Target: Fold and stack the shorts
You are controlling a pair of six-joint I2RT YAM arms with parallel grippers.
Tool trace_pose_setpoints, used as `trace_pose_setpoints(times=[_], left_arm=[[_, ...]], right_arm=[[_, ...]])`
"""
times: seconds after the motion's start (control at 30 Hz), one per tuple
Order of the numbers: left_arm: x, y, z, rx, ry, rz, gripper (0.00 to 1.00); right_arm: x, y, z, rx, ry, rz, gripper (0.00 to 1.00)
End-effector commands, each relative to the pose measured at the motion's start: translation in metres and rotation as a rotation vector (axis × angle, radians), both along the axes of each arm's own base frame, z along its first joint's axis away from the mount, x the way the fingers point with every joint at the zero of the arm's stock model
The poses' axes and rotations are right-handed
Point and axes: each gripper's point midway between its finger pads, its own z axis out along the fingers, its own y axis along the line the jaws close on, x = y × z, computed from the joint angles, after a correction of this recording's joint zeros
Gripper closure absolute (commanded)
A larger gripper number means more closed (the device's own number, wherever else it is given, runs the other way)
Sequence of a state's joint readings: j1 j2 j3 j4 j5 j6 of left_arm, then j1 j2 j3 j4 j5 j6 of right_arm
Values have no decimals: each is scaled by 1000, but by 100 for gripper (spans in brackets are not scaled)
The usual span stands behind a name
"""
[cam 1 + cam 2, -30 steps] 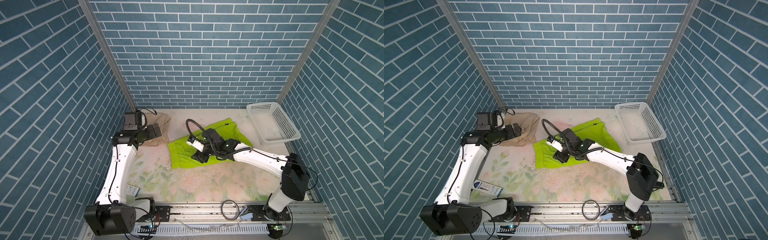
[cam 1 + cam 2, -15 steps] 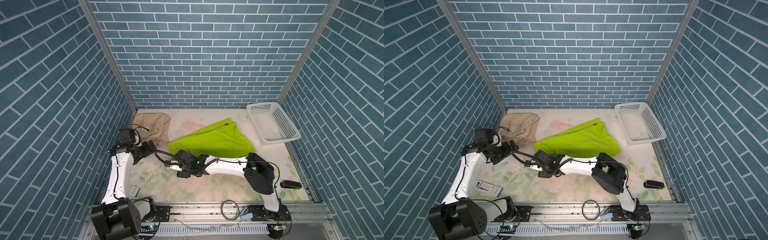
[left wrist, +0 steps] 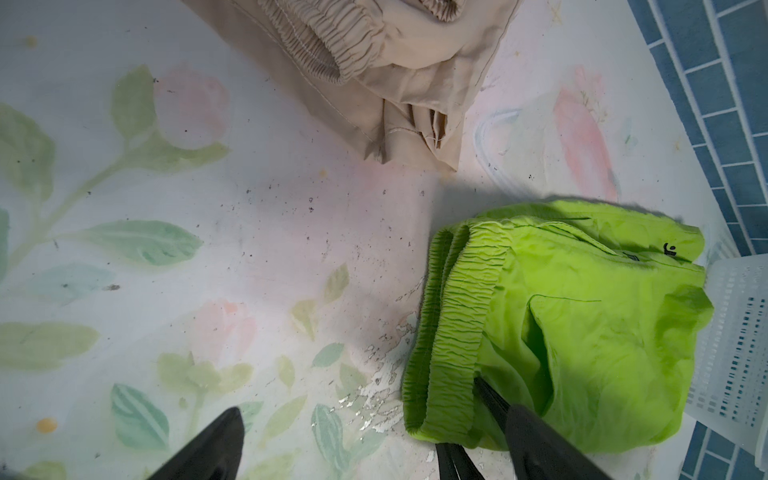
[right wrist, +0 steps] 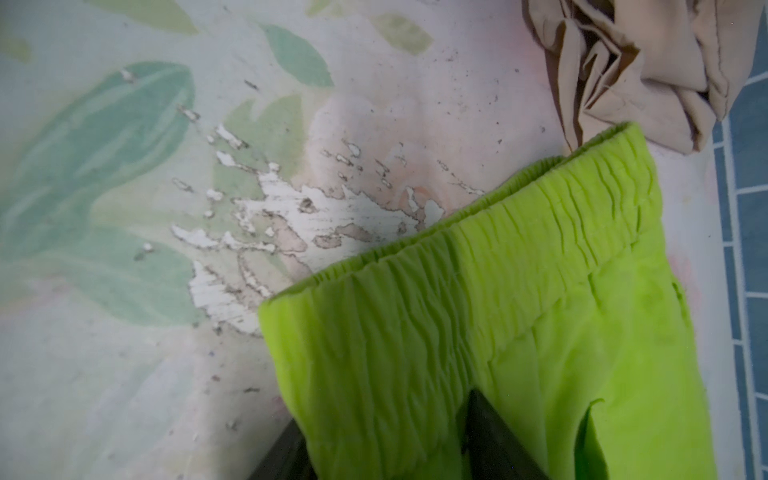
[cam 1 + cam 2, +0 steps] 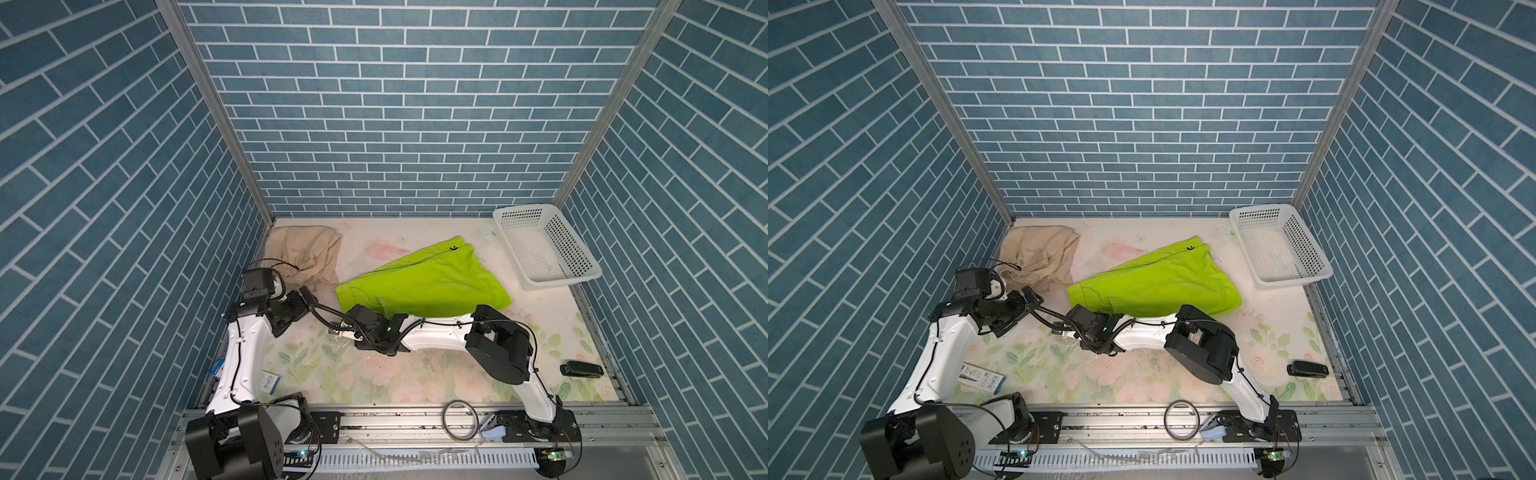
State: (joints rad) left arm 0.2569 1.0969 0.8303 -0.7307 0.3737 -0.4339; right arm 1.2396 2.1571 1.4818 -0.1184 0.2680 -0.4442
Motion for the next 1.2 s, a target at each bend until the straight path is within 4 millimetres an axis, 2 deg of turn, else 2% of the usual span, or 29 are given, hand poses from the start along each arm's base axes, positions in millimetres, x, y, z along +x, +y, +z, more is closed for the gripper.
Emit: trace_pose_setpoints(times=[0.0,0.07,0.1,0.37,0.57,0.83,1.17], left_arm=[[-4,-3,-4,-20,-4,8,0],[-8,-5,-9,-34,7,20,0],[-9,-6,-12,-45,4,31,0],[1,-33,-36,-246,-39,28,0],[27,-59,-34,-445,-161,14,0],[36,-93,-58,-422,-83,-53,0],[50,-120,-68,-416,-83,-109,1]], right_arm=[[2,7,5,67,37,-8,64],[3,4,7,96,73,-25,84],[3,4,9,120,96,-33,99],[7,1,32,326,224,-52,100],[8,-3,48,461,255,-61,100],[9,-3,59,538,248,-55,100],[7,0,74,591,250,-39,100]])
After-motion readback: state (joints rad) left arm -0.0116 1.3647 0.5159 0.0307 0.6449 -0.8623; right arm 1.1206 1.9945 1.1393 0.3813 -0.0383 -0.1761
